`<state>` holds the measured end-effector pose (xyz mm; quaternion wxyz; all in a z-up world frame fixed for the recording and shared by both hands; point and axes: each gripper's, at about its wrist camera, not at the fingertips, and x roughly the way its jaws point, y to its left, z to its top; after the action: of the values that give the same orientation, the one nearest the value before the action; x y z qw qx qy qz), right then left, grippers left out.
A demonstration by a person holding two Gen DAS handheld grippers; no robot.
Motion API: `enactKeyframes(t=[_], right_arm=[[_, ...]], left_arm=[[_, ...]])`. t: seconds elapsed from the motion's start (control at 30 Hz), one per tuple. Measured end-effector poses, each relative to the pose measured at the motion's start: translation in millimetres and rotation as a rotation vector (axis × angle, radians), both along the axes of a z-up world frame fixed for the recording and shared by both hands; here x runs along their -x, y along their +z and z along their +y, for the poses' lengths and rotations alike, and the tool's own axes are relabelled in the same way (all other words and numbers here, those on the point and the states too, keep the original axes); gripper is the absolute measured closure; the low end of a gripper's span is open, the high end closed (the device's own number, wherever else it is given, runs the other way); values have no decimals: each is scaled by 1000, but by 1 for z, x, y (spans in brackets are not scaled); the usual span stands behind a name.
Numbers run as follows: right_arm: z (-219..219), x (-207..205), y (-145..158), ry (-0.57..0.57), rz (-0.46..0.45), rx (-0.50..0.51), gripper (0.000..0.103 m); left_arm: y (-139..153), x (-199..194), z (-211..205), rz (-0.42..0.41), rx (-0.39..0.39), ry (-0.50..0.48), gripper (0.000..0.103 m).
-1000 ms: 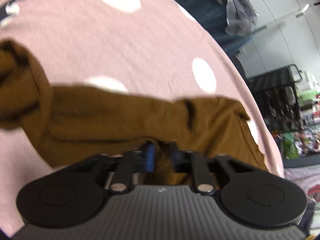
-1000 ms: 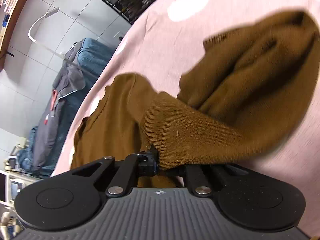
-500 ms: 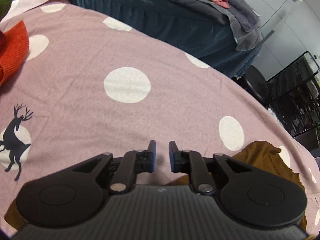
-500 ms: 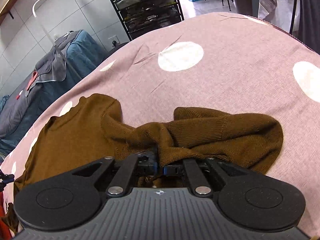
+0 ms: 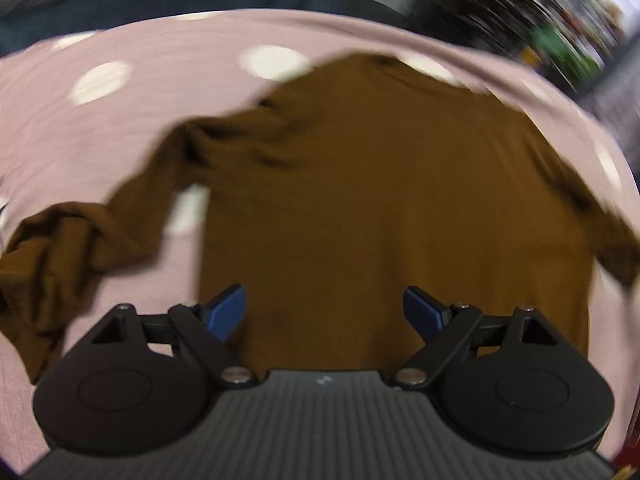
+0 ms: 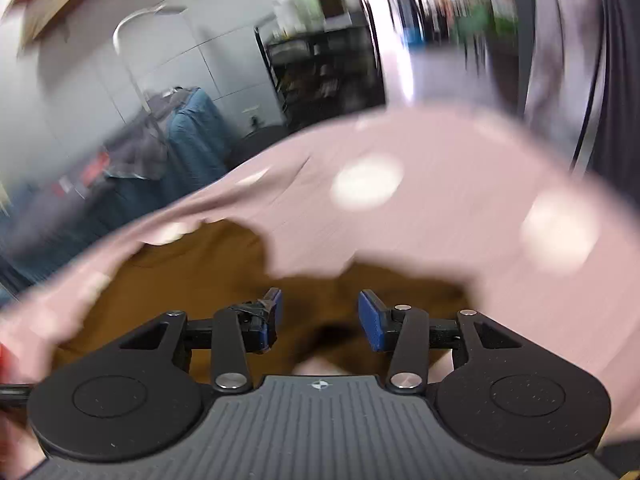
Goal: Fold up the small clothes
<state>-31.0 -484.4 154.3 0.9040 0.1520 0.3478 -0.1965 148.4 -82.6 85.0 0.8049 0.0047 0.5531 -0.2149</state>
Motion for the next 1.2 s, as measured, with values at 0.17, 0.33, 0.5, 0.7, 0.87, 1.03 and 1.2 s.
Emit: enactKeyframes(t=[0.17, 0.33, 0.5, 0.7, 0.87, 1.03, 1.2], right_arm=[[-5, -28, -14, 154, 166, 287, 30], [-7, -57, -39, 296, 273, 263, 39], [-3, -70, -53, 362, 363, 321, 45], [-15, -56, -23, 314, 260, 270, 87], [-64, -18, 17, -18, 46, 106, 87], [-106, 38, 45, -333, -179, 8, 88], [-126, 74, 62, -460, -263, 29, 88]], left_arm=[[7, 33, -33, -6, 11, -103, 16], [22, 38, -49, -38, 32, -107, 7], [31, 40, -49, -67, 8, -108, 6], [32, 40, -38, -44, 2, -57, 6], [30, 36, -34, -35, 14, -8, 6], [32, 35, -42, -51, 12, -23, 6], [31, 36, -56, -48, 11, -58, 6]])
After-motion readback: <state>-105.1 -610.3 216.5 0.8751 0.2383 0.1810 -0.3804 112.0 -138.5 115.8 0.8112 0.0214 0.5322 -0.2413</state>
